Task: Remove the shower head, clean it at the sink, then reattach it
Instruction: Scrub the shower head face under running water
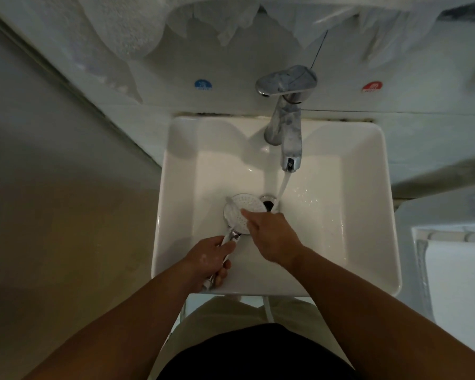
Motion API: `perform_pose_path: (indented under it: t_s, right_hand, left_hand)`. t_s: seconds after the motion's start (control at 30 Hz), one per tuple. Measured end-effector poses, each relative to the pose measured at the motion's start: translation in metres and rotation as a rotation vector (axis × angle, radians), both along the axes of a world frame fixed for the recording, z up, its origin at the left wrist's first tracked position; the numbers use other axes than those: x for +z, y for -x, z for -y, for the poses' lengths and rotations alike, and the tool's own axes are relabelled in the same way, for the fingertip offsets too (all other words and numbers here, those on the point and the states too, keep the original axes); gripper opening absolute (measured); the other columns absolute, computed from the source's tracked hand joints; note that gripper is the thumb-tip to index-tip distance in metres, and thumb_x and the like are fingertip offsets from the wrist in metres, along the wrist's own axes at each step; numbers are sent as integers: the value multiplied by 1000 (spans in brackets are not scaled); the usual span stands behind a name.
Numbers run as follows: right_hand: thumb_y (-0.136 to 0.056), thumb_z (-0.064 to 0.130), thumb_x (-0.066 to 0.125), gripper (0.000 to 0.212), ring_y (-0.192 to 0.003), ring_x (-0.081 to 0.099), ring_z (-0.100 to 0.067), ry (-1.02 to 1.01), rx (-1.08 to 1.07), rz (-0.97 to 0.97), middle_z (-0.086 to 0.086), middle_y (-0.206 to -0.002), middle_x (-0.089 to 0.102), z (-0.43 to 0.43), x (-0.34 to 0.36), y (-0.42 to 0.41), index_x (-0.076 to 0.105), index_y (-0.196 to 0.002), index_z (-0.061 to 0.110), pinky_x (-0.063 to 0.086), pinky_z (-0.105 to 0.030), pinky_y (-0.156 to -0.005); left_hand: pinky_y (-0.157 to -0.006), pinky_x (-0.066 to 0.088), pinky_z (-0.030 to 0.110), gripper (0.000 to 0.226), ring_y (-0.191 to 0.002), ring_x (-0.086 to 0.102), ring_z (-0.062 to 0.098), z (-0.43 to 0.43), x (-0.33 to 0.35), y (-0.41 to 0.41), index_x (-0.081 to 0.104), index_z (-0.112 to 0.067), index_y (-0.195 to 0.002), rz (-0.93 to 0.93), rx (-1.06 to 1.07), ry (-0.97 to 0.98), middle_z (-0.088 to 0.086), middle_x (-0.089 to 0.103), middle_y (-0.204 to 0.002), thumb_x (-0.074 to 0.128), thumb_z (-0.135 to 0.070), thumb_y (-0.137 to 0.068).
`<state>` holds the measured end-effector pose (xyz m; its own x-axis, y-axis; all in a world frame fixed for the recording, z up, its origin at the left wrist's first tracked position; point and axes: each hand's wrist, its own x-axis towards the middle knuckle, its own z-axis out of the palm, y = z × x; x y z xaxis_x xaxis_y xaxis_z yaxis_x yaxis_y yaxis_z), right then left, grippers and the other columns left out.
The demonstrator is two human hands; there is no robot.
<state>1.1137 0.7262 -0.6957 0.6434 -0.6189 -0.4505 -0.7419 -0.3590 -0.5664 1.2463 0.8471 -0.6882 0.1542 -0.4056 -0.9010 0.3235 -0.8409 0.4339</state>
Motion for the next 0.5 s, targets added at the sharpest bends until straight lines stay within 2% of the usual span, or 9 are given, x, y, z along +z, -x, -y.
perform_pose_path:
  t_s: [0.07, 0.1, 0.17, 0.23, 0.27, 0.3, 0.4, 0.5]
  right_hand:
    - [-107, 30, 42, 40, -126, 60, -29, -13, 59, 18, -11, -143, 60, -9, 7, 16, 53, -145, 24, 51, -35, -103]
    - [-107, 30, 43, 40, -119, 64, -24, -17, 67, 16, -9, -140, 63, -9, 9, 26, 53, -145, 23, 53, -32, -100]
    - [-107, 27, 46, 39, -89, 69, -12, -14, 42, 2, -8, -125, 72, -7, 15, 45, 53, -145, 22, 52, -22, -84]
    - [-106, 24, 49, 39, -62, 56, -2, -10, 3, 7, -7, -101, 77, -7, 24, 59, 54, -144, 22, 41, -14, -69]
    - [-105, 23, 51, 39, -57, 51, -1, -21, -5, 16, -5, -92, 76, -11, 28, 62, 55, -144, 22, 38, -12, -65]
    - [-104, 23, 52, 39, -58, 51, -1, -34, 0, 26, -3, -88, 75, -16, 30, 62, 55, -143, 23, 38, -12, -64]
    - [-105, 25, 50, 40, -80, 66, -10, -42, 17, 39, -4, -109, 77, -29, 25, 55, 55, -144, 24, 45, -19, -77]
    - [-105, 26, 49, 40, -89, 70, -17, -14, 32, 4, -5, -115, 76, -26, 15, 61, 54, -145, 25, 44, -21, -79]
  left_hand:
    - [-44, 35, 24, 20, -43, 42, 15, 0, 0, -1, 68, -16, -104, -3, -12, 0, 8, 55, -67, 55, -32, -104]
    - [-43, 34, 23, 21, -43, 41, 15, 0, 0, -2, 68, -16, -106, -5, -14, -2, 8, 55, -67, 55, -32, -104]
    - [-42, 34, 22, 22, -42, 41, 14, 0, 0, -1, 67, -14, -108, -17, -5, -5, 8, 55, -68, 55, -31, -104]
    - [-43, 34, 22, 23, -43, 42, 14, -1, -1, -1, 68, -14, -109, -30, 0, -6, 8, 54, -68, 56, -32, -103]
    - [-43, 34, 22, 23, -43, 41, 14, -1, -1, -1, 68, -14, -109, -29, 2, -6, 8, 55, -68, 56, -33, -103]
    - [-44, 34, 22, 24, -42, 41, 14, -1, -1, -1, 68, -13, -109, -26, 3, -4, 8, 55, -68, 56, -33, -103]
    - [-44, 33, 23, 25, -42, 41, 15, -1, -3, -1, 66, -10, -107, -16, 16, 8, 9, 55, -68, 56, -33, -103]
    - [-43, 33, 23, 24, -42, 41, 15, -1, -5, -2, 66, -11, -105, -15, 23, 10, 8, 54, -66, 56, -33, -103]
